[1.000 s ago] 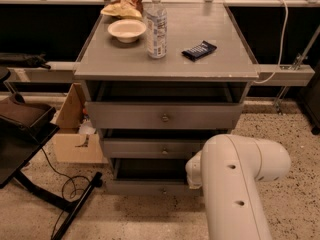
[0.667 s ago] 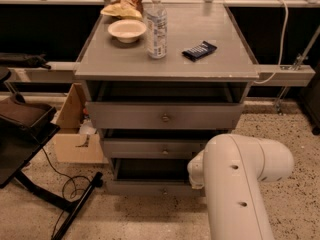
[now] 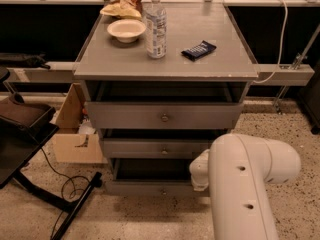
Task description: Open bottom drawer
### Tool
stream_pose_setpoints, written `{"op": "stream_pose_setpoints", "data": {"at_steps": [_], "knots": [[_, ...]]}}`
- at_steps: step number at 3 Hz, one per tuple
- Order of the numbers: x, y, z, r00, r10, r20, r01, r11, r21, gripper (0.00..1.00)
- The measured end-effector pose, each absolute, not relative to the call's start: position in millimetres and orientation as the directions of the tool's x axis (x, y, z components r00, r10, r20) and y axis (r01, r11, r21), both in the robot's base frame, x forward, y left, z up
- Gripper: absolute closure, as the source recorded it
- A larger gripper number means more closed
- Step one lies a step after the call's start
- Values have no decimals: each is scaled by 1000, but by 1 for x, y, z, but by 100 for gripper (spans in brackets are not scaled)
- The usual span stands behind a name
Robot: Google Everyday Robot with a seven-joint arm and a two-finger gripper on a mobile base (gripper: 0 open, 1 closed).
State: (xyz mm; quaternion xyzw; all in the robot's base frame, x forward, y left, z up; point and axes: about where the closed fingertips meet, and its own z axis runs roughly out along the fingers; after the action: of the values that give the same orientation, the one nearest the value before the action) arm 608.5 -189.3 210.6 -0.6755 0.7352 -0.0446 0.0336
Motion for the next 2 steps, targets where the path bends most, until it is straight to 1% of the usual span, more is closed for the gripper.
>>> {"op": "stream_pose_setpoints", "data": {"at_steps": [1, 2], "knots": [[609, -188, 213, -81, -997, 7, -990, 80, -115, 43], [614, -174, 262, -15, -999, -44, -983, 23, -182, 12]]}}
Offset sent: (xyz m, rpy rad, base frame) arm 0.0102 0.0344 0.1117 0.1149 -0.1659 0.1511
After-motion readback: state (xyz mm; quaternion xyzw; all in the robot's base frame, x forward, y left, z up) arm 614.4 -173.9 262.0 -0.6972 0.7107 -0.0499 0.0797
